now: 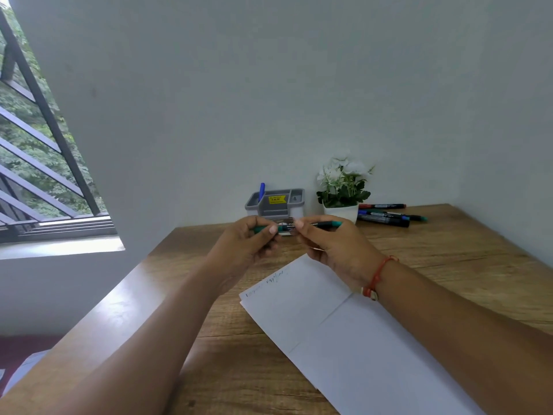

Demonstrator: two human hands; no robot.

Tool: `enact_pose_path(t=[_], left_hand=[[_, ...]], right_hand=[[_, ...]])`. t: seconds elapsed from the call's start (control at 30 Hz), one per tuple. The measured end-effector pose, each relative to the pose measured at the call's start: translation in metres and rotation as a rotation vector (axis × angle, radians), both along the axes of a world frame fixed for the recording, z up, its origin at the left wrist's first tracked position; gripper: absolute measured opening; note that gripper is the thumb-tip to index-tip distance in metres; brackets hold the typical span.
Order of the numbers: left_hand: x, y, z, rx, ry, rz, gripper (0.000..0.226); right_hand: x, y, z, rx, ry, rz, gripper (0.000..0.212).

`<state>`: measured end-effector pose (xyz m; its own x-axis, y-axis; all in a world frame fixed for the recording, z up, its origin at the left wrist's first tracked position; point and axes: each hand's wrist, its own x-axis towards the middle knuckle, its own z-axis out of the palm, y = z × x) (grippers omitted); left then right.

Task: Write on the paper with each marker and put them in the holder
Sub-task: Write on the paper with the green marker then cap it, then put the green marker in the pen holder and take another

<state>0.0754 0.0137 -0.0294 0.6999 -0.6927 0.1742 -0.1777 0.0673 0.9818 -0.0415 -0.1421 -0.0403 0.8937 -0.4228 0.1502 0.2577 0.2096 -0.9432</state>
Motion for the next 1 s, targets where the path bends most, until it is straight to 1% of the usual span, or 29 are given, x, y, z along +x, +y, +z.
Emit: enact_pose_path(t=[0.07, 0.1, 0.13, 0.2, 0.23, 0.27, 0.3, 0.37, 0.43, 0.5, 0.77, 1.0], left_hand=[[0.002, 0.000, 0.002, -0.100, 0.017, 0.077, 0.017], [0.002, 0.000, 0.004, -0.160, 0.023, 0.127, 0.018], [0.003, 0.001, 0.006, -0.216, 0.012, 0.189, 0.018], [0.004, 0.001, 0.012, -0.295, -0.068, 0.315, 0.017], [0.005, 0.000, 0.015, -0.316, -0.110, 0.366, 0.016], [0.006, -0.002, 0.018, -0.323, -0.146, 0.409, 0.016], [0.009, -0.004, 0.021, -0.315, -0.187, 0.450, 0.015], [0.018, -0.011, 0.028, -0.265, -0.292, 0.519, 0.014], [0.029, -0.023, 0.036, -0.173, -0.419, 0.566, 0.014], [0.037, -0.037, 0.043, -0.076, -0.501, 0.585, 0.014], [0.048, -0.097, 0.041, 0.116, -0.610, 0.563, 0.020], [0.055, -0.120, 0.021, 0.312, -0.654, 0.562, 0.021]], right_hand=[[0.004, -0.004, 0.001, 0.014, 0.005, -0.053, 0.021], [0.006, -0.007, 0.002, -0.024, 0.032, -0.109, 0.025], [0.006, -0.011, 0.001, -0.118, 0.073, -0.189, 0.029], [0.003, -0.023, -0.003, -0.478, 0.169, -0.362, 0.035], [0.001, -0.027, -0.005, -0.672, 0.209, -0.410, 0.038], [-0.002, -0.031, -0.006, -0.821, 0.241, -0.434, 0.038], [-0.004, -0.032, -0.006, -0.915, 0.264, -0.440, 0.036], [-0.006, -0.032, -0.003, -1.029, 0.299, -0.440, 0.036], [-0.007, -0.031, -0.001, -1.108, 0.314, -0.436, 0.041], [-0.009, -0.030, 0.000, -1.153, 0.330, -0.424, 0.045], [-0.015, -0.034, 0.006, -1.257, 0.369, -0.421, 0.047], [-0.013, -0.036, 0.004, -1.310, 0.403, -0.437, 0.042]])
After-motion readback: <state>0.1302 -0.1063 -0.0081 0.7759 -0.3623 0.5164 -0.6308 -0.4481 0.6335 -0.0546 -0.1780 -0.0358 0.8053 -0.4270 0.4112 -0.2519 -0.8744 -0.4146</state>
